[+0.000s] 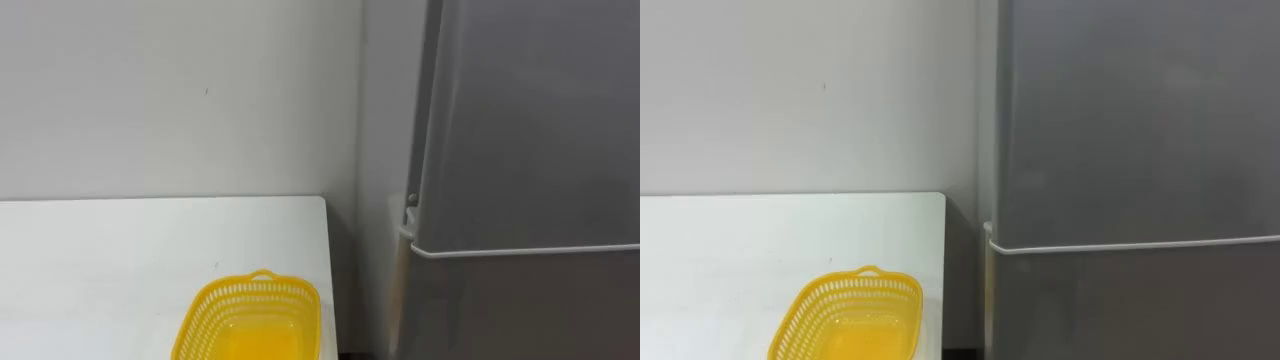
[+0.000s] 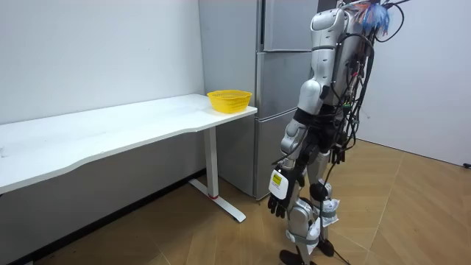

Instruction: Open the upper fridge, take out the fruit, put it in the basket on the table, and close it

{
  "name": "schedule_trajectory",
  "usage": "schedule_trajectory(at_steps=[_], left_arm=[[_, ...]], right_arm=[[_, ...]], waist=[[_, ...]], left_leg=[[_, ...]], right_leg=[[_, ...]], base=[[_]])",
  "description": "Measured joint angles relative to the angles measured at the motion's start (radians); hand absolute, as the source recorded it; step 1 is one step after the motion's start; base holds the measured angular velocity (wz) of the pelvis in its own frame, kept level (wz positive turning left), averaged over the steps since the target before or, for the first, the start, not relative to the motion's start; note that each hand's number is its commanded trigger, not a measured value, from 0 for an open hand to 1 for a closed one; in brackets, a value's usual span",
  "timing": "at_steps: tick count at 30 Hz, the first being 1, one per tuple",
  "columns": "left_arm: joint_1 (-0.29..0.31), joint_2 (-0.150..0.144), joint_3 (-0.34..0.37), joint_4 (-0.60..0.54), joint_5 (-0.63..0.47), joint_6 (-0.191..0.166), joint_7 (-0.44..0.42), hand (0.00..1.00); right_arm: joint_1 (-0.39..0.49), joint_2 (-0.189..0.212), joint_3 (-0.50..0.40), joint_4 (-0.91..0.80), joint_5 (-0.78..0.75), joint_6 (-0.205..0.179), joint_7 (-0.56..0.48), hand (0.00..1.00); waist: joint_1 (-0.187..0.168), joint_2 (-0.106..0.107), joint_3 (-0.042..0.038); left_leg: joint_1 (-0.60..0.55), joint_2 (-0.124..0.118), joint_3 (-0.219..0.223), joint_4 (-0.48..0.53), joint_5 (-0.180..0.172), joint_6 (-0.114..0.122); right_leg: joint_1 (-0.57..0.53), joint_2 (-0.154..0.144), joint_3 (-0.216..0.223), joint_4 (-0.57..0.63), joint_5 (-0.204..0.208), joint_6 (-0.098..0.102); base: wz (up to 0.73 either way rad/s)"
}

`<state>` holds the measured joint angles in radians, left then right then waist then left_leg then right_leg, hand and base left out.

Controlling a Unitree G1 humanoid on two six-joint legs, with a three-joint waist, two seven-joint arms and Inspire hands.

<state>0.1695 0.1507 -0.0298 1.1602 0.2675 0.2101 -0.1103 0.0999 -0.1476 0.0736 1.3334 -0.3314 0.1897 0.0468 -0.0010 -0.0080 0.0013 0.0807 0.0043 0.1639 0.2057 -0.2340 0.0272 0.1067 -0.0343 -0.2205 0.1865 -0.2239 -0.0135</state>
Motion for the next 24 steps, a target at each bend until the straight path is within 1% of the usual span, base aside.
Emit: schedule_trajectory(at_steps=[3,13,22,24], left_arm=[[0.011,-0.004,0.000,0.001,0.001,0.000,0.002,0.00],[0.018,-0.005,0.008,0.002,0.001,0.001,0.002,0.00],[0.017,-0.006,0.009,0.000,0.001,0.000,0.043,0.00],[0.018,-0.008,0.021,-0.004,-0.001,-0.001,0.055,0.00]], right_arm=[[-0.002,0.000,0.000,-0.003,-0.001,0.000,0.000,0.00],[-0.009,0.000,-0.018,-0.002,-0.001,-0.001,-0.003,0.00],[-0.007,0.000,-0.019,-0.001,-0.001,-0.001,-0.012,0.00],[-0.007,0.000,-0.019,-0.004,0.000,-0.001,-0.019,0.00]], waist=[[0.002,-0.001,-0.0003],[0.002,-0.006,0.0008],[0.001,-0.012,0.0011],[0.002,-0.011,0.0011]], left_leg=[[0.000,0.000,-0.001,0.000,0.000,0.000],[0.000,-0.001,-0.005,0.016,0.000,0.000],[-0.001,0.000,-0.011,0.016,0.000,0.000],[-0.001,0.000,-0.010,0.015,0.000,0.000]], right_leg=[[0.001,0.000,-0.001,0.000,0.000,0.000],[0.008,-0.002,-0.002,0.000,-0.004,0.002],[0.009,0.000,-0.003,0.002,-0.004,0.002],[0.008,0.000,-0.003,0.002,-0.004,0.002]], base=[[0.00],[0.00],[0.00],[0.00]])
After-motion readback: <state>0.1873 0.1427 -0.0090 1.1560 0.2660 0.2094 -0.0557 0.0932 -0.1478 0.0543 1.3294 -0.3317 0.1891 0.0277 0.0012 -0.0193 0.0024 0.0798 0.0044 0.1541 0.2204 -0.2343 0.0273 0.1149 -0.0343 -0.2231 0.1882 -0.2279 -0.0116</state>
